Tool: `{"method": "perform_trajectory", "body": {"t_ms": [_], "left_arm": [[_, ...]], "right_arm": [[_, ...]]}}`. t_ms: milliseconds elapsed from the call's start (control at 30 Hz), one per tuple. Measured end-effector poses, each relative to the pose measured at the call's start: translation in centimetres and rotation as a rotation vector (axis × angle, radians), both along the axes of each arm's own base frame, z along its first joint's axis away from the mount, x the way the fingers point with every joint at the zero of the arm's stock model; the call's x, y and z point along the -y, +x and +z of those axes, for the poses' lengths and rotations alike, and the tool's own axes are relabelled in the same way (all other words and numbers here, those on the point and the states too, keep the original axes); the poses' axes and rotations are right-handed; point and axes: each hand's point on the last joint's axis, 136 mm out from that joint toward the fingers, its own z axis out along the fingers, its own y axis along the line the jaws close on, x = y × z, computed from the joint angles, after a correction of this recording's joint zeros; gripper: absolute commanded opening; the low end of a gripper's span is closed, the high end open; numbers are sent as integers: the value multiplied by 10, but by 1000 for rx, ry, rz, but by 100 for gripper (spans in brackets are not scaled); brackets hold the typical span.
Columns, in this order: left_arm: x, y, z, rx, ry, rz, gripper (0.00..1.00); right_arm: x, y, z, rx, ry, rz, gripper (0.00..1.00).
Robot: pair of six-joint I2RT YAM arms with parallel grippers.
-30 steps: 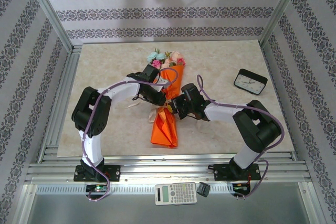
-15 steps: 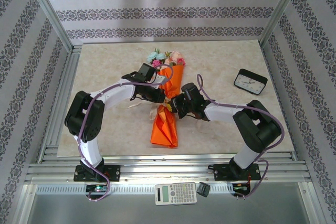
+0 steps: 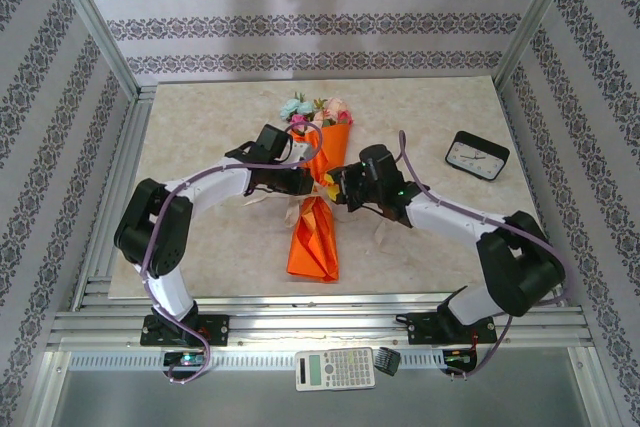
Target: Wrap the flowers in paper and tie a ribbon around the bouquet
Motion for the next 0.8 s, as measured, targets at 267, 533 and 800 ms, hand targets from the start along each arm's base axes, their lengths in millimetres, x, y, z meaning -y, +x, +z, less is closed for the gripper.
{"method": "perform_trajectory", "body": {"t_ms": [267,533,800], "left_arm": [[-1,-1,0,14,-20,17,1],[0,0,1,21,-32,25,1],[2,1,7,38,-45,22,1]], "right_arm": [[-24,7,-19,-142,32,-84,32],[-22,11,-39,-186,6,-135,33],[-23,18,-46,-186,5,-154,33]]}}
